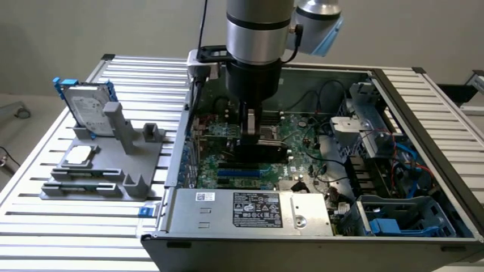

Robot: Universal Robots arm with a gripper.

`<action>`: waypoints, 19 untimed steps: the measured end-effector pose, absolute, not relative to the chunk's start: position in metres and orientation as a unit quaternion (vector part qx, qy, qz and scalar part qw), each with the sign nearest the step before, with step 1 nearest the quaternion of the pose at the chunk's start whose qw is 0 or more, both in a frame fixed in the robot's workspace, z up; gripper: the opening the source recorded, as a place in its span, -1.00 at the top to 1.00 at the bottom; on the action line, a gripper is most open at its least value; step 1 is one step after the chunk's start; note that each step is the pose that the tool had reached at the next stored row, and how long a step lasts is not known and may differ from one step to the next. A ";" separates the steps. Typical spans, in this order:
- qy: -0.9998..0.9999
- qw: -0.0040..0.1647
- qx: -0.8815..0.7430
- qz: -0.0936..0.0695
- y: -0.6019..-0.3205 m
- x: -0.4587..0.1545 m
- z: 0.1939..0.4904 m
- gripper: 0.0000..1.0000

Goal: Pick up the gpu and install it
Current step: 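Insert the gpu into the slot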

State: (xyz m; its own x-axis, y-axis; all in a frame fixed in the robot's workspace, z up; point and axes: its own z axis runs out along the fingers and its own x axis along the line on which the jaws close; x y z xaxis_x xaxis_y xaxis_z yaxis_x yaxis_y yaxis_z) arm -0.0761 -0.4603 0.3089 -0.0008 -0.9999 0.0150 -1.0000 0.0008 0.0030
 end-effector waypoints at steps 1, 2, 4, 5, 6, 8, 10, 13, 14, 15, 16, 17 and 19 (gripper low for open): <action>-0.707 0.006 0.707 0.004 -0.460 -0.076 0.308 0.47; -0.707 0.006 0.707 0.004 -0.460 -0.076 0.307 0.47; -0.707 0.006 0.707 0.004 -0.460 -0.076 0.306 0.47; -0.707 0.006 0.707 0.004 -0.460 -0.077 0.305 0.47; -0.707 0.006 0.707 0.004 -0.460 -0.077 0.304 0.47; -0.708 0.006 0.706 0.004 -0.460 -0.077 0.302 0.47; -0.710 0.006 0.704 0.004 -0.460 -0.078 0.300 0.47; -0.713 0.006 0.701 0.004 -0.460 -0.079 0.297 0.47; -0.714 0.006 0.700 0.004 -0.460 -0.079 0.296 0.47; -0.715 0.006 0.700 0.004 -0.460 -0.079 0.295 0.47; -0.715 0.006 0.700 0.004 -0.460 -0.079 0.295 0.47; -0.715 0.007 0.699 0.004 -0.460 -0.079 0.295 0.47; -0.715 0.006 0.699 0.004 -0.460 -0.079 0.295 0.47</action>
